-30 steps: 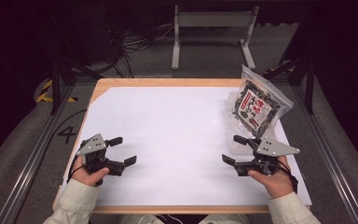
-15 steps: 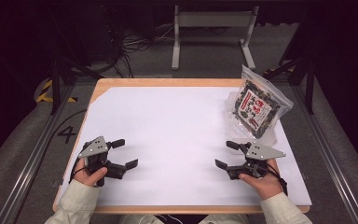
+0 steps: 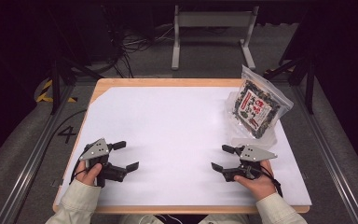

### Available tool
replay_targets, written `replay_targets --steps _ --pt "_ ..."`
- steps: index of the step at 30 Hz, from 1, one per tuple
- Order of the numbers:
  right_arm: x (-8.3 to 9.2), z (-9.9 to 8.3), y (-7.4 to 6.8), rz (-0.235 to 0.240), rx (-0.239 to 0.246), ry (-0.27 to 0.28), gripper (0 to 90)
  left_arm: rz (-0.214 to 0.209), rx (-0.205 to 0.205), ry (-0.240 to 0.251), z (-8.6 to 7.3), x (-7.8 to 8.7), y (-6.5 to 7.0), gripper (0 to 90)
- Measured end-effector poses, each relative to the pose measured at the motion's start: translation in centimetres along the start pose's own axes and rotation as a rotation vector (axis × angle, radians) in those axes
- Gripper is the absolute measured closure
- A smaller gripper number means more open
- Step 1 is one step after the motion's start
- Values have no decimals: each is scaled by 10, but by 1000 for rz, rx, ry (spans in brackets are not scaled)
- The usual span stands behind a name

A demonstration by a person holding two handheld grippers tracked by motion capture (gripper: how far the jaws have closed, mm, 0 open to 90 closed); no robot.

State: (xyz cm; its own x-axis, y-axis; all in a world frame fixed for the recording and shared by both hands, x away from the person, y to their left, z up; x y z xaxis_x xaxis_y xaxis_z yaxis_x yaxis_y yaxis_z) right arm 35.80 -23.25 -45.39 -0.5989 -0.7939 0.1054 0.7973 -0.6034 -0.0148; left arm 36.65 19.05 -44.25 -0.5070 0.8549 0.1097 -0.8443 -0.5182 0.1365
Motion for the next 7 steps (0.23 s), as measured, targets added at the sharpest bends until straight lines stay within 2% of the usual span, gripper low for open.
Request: replay_targets --steps 2,4,7 --pt "0 0 0 -1 -1 -1 197 -5 15 8 -1 1 1 28" --pt "0 0 0 -1 -2 -1 197 -4 11 20 -2 0 0 30" --pt "0 0 0 2 -4 -4 199 4 5 11 -4 1 0 31"
Point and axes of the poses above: each handheld gripper's, and its own axes: x roughly backward along the jaws, z roughly out of its top, y roughly to its right, the point moved 3 cm from there along -x, roughly forward along the jaws, and after that the axes turned 14 degrees about y, right-handed, at the moved point
